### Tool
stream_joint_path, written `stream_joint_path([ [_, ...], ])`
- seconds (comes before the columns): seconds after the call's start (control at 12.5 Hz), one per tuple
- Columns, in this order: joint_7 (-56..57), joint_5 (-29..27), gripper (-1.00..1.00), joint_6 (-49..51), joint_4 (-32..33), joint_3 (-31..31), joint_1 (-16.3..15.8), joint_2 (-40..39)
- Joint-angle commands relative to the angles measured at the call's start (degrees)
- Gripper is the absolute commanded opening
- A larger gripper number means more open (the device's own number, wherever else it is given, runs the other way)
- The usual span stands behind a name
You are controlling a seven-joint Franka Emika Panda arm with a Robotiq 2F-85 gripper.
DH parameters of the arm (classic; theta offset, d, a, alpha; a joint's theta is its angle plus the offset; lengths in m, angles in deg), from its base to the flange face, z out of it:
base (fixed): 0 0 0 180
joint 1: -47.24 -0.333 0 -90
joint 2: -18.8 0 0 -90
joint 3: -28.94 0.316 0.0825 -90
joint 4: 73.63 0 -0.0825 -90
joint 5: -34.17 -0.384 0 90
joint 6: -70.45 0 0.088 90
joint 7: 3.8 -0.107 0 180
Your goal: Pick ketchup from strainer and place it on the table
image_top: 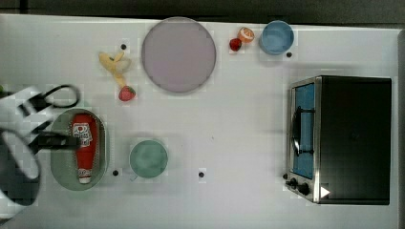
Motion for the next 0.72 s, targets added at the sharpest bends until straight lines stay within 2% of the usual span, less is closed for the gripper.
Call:
stream_joint_path([
  [0.08, -2.8, 0.9, 1.00, -4.4, 3.2, 1.5, -1.2, -1.7],
  [0.48, -8.6, 11.2, 1.00, -20.3, 10.9, 1.8, -3.8, -9.8],
  [0.72, -11.9, 17.1, 1.00, -27.6, 12.1, 1.7, -3.9, -16.7],
])
